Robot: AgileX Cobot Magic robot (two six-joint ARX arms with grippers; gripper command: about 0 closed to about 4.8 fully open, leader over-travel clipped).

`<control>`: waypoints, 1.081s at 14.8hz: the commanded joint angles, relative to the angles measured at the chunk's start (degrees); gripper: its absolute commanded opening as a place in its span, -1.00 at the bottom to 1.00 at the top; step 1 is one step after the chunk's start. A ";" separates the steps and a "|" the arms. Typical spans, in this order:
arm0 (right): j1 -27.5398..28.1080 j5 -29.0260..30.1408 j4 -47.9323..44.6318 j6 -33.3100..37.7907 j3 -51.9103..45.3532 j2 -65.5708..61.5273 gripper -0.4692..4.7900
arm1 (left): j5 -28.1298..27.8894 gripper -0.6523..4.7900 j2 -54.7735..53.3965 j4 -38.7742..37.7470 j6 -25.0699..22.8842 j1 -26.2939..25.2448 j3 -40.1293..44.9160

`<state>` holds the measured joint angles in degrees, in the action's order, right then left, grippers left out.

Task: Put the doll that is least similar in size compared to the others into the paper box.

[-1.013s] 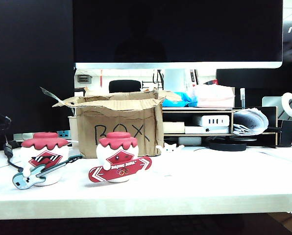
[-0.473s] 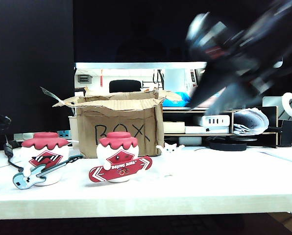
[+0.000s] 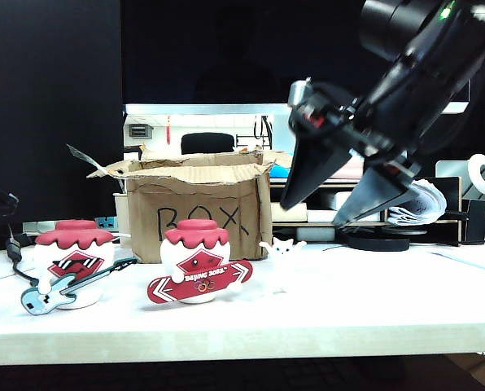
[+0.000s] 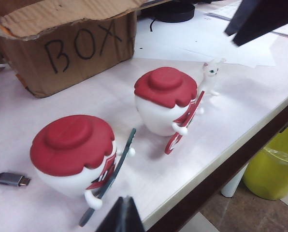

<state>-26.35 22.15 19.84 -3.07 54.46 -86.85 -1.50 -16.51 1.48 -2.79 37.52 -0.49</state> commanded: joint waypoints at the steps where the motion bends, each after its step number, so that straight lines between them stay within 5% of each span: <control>1: -0.52 2.47 -4.66 -0.22 0.15 -1.09 1.00 | 0.24 -0.78 -0.04 0.72 0.00 -0.07 -0.04; 13: -3.48 3.21 -7.08 -1.68 0.15 -9.14 1.00 | 0.24 -0.78 -0.04 0.74 -0.02 -0.07 -0.04; 16: -3.50 -0.35 -7.54 -1.68 0.15 -9.38 0.91 | 0.24 -0.78 -0.04 0.77 0.00 -0.07 -0.07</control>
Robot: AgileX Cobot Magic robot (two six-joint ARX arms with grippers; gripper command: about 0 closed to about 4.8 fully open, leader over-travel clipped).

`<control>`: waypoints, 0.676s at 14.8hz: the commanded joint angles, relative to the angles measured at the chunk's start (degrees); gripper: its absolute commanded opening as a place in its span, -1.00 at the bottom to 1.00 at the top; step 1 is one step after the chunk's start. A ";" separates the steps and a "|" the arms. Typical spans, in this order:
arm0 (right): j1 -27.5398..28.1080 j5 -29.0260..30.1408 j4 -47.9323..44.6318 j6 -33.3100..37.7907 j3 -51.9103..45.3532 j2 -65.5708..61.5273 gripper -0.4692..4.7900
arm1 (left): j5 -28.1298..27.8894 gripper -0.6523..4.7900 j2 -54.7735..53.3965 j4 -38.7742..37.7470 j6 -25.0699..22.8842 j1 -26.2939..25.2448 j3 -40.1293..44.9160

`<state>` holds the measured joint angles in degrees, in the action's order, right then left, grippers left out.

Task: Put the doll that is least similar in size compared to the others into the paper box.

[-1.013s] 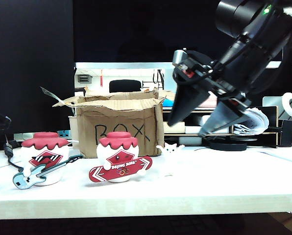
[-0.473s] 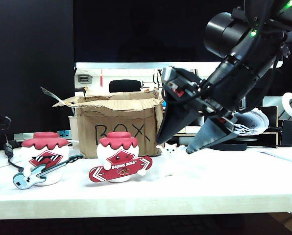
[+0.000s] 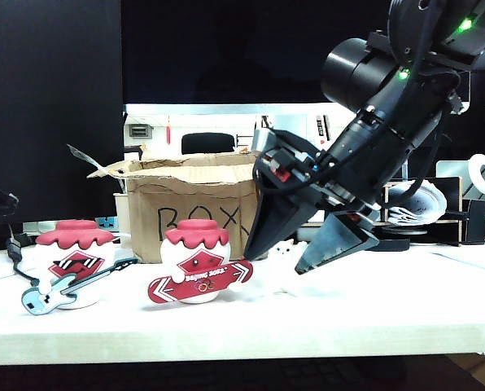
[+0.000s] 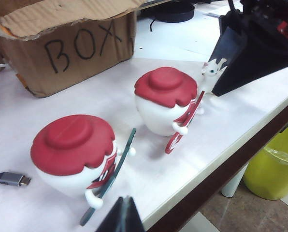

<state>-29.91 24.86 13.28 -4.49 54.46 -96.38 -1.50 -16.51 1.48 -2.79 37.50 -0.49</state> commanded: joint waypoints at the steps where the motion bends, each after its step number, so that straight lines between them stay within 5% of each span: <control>1: 0.07 -3.85 -1.03 -0.26 0.15 0.15 0.76 | 0.24 -0.78 -0.04 0.74 -0.02 -0.04 -0.04; 2: 0.07 -4.20 -1.14 -0.26 0.15 0.15 0.56 | 0.24 -0.78 -0.04 0.77 -0.02 -0.04 -0.07; 3: 0.07 -4.17 -1.11 -0.26 0.15 0.15 0.09 | 0.24 -0.78 -0.04 0.77 -0.02 -0.04 -0.04; 4: 0.07 -4.17 -1.14 -0.26 0.15 0.15 -0.09 | 0.24 -0.78 -0.04 0.77 0.00 -0.04 -0.07; 6: 0.07 -4.17 -1.14 -0.26 0.15 0.15 -0.15 | 0.24 -0.78 -0.04 0.77 -0.02 -0.04 -0.07; 7: 0.07 -4.17 -1.14 -0.26 0.15 0.15 -0.35 | 0.24 -0.78 -0.04 0.77 0.00 -0.04 -0.07; 10: 0.07 -4.17 -1.20 -0.24 0.15 0.15 -0.40 | 0.24 -0.78 -0.04 0.77 0.00 -0.04 -0.07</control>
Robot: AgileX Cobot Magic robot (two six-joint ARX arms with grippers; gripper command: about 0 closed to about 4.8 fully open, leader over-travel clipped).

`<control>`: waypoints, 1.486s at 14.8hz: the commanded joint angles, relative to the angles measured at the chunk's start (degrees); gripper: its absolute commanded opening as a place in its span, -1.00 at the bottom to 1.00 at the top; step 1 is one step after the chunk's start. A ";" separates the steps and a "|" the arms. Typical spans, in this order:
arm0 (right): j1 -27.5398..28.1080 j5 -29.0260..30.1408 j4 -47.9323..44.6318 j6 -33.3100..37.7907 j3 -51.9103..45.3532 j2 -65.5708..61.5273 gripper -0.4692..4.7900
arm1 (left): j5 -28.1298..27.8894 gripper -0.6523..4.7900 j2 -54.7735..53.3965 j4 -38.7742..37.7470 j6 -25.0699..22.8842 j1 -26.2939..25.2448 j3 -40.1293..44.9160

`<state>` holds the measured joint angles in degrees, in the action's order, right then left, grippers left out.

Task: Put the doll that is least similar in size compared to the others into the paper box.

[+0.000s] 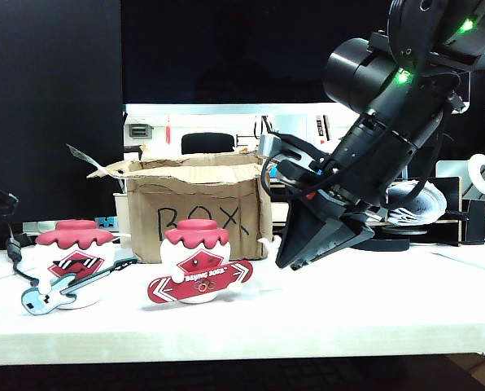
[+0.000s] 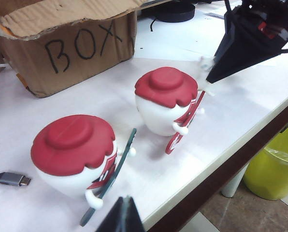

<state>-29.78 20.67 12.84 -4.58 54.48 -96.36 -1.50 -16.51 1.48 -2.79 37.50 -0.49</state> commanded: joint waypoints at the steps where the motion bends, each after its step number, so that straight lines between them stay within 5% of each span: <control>1: -0.07 0.02 -0.81 -0.15 0.13 0.13 -0.43 | 0.24 -0.78 -0.04 0.77 -0.02 -0.04 -0.04; 5: -0.07 0.09 -1.16 -0.15 0.13 0.13 -0.36 | 0.24 -0.78 -0.04 0.77 -0.02 -0.04 -0.07; 7: -0.07 0.02 -1.38 -0.15 0.13 0.13 0.16 | 0.24 -0.78 -0.04 0.77 -0.02 -0.04 -0.07; 22: -0.83 0.04 -6.93 0.26 0.11 -3.43 0.17 | 0.24 -0.78 -0.07 0.77 0.00 -0.04 -0.07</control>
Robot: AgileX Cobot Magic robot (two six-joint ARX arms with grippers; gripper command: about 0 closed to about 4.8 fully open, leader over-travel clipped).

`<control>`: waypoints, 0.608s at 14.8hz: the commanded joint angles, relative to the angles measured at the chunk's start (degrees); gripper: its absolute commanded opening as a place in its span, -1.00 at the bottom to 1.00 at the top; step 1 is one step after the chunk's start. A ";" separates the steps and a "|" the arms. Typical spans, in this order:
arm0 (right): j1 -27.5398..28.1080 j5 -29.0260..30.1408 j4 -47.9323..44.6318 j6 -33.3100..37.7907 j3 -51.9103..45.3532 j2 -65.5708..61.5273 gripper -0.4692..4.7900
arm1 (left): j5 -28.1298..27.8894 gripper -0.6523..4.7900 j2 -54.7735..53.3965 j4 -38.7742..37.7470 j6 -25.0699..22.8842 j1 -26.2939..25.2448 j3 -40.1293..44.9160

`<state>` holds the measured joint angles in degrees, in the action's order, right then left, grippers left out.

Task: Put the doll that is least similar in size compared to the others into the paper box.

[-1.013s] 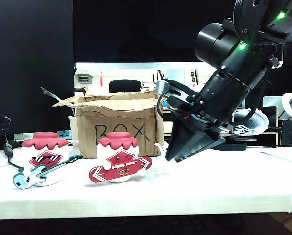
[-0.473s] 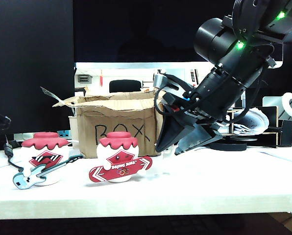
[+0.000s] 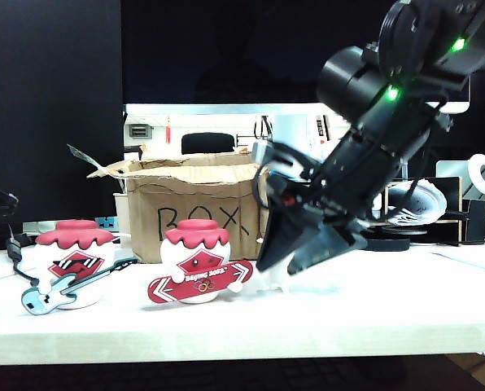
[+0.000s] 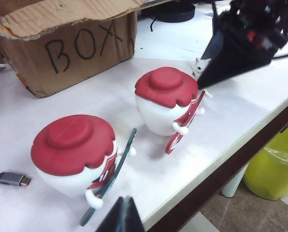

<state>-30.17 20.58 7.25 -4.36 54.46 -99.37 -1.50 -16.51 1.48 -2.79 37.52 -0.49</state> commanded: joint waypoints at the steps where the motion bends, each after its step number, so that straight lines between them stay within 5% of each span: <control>1: -0.50 0.07 -2.32 0.04 0.13 -0.42 0.17 | 0.24 -0.78 -0.07 0.74 0.00 -0.07 -0.04; 3: -0.83 -0.09 -3.32 0.09 0.13 -0.42 0.16 | 0.24 -0.78 -0.07 0.77 0.00 -0.07 -0.07; 5: -0.98 -0.09 -3.23 0.11 0.13 -0.44 -0.17 | 0.24 -0.78 -0.09 0.77 0.00 -0.07 -0.04; 9: -0.98 -0.31 -3.17 0.09 0.13 -0.44 -0.52 | 0.24 -0.78 -0.09 0.77 0.00 -0.07 -0.04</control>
<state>-31.11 20.36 4.56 -4.23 54.48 -99.98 -1.50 -16.53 1.48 -2.79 37.50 -0.49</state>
